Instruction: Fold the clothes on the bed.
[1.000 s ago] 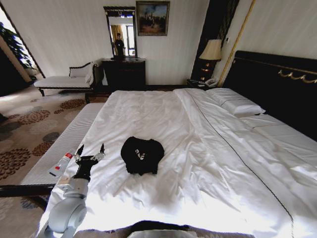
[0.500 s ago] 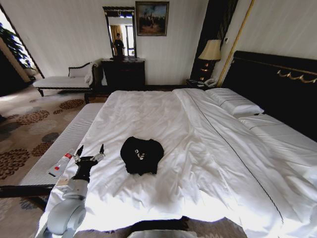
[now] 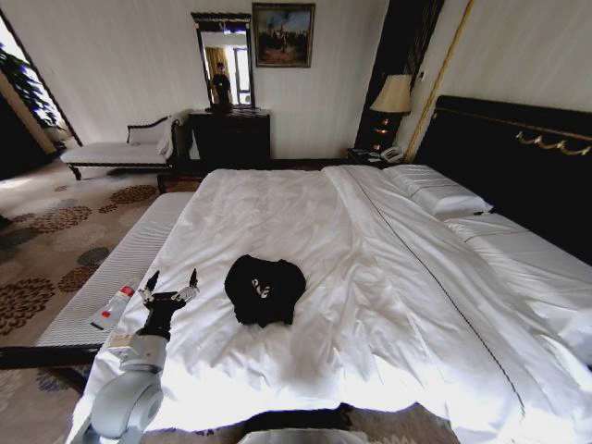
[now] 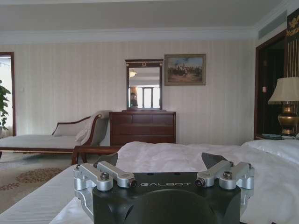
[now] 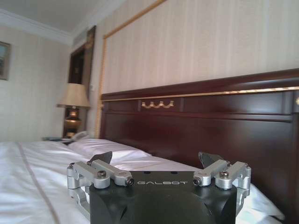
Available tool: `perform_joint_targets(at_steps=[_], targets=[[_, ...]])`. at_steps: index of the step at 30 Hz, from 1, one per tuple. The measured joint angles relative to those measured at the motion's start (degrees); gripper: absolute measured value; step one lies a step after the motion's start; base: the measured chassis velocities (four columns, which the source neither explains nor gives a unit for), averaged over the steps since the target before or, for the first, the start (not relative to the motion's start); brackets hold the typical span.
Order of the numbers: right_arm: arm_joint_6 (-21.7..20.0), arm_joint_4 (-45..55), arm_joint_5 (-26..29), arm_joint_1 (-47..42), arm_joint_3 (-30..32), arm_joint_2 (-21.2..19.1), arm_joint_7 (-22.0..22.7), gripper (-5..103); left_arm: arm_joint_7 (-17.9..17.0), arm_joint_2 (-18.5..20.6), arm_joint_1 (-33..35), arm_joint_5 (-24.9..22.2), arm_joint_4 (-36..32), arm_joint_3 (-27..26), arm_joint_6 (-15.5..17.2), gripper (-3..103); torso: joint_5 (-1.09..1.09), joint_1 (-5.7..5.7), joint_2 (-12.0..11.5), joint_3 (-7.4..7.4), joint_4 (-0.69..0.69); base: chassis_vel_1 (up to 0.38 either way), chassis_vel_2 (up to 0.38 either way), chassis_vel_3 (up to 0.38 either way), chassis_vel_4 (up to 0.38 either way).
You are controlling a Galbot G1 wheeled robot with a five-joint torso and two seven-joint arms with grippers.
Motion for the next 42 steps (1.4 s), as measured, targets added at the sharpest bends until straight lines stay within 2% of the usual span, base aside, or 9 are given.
perform_joint_targets(at_steps=[8,23,31,33,35,36,40,41,42], targets=[[0.27,7.64,-5.43,-1.43,-9.16,2.73,-0.93,100,0.18,0.06,-0.12,-0.09,1.21,0.09,-0.01,100,0.01,0.00,0.00,0.00,0.00,0.000,0.000,0.000,0.000],[-0.66,10.02,-9.74,-1.23,-14.27,2.72,0.76,100,0.23,0.45,-0.64,-0.24,1.97,0.67,0.08,100,0.02,0.06,-0.02,0.03,0.00,-0.069,0.064,0.056,-0.069],[-3.63,12.53,-9.66,-0.82,-19.34,1.22,1.84,100,0.34,0.57,-0.82,-0.44,2.58,0.79,0.15,100,0.03,-0.04,0.00,-0.01,-0.01,-0.009,0.010,0.008,-0.015],[-7.15,13.90,-7.60,0.11,-21.80,-0.20,3.00,100,0.35,0.74,-1.08,-0.46,3.20,0.89,0.41,100,0.02,-0.05,0.01,-0.02,-0.01,0.000,0.000,0.000,0.000],[-13.94,15.89,-2.63,1.80,-24.39,-2.23,6.27,100,0.41,1.07,-1.38,-0.45,3.99,1.10,0.78,100,0.03,-0.04,0.01,-0.01,0.00,0.000,0.000,0.000,0.000],[-13.94,15.89,-2.63,1.80,-24.39,-2.23,6.27,100,0.41,1.07,-1.38,-0.45,3.99,1.10,0.78,100,0.03,-0.04,0.01,-0.01,0.00,0.000,0.000,0.000,0.000],[-24.05,17.33,10.77,5.66,-27.68,-8.87,10.15,100,0.43,1.35,-1.79,-0.35,5.29,1.37,1.17,100,0.04,0.02,-0.01,0.01,0.00,0.000,0.000,0.000,0.000],[-24.05,17.33,10.77,5.66,-27.68,-8.87,10.15,100,0.43,1.35,-1.79,-0.35,5.29,1.37,1.17,100,0.04,0.02,-0.01,0.01,0.00,0.000,0.000,0.000,0.000],[-25.66,17.12,14.68,6.97,-28.44,-12.22,10.68,100,0.42,1.35,-1.77,-0.37,5.55,1.38,1.30,100,0.04,0.02,-0.01,0.01,0.00,0.000,0.000,0.000,0.000]])
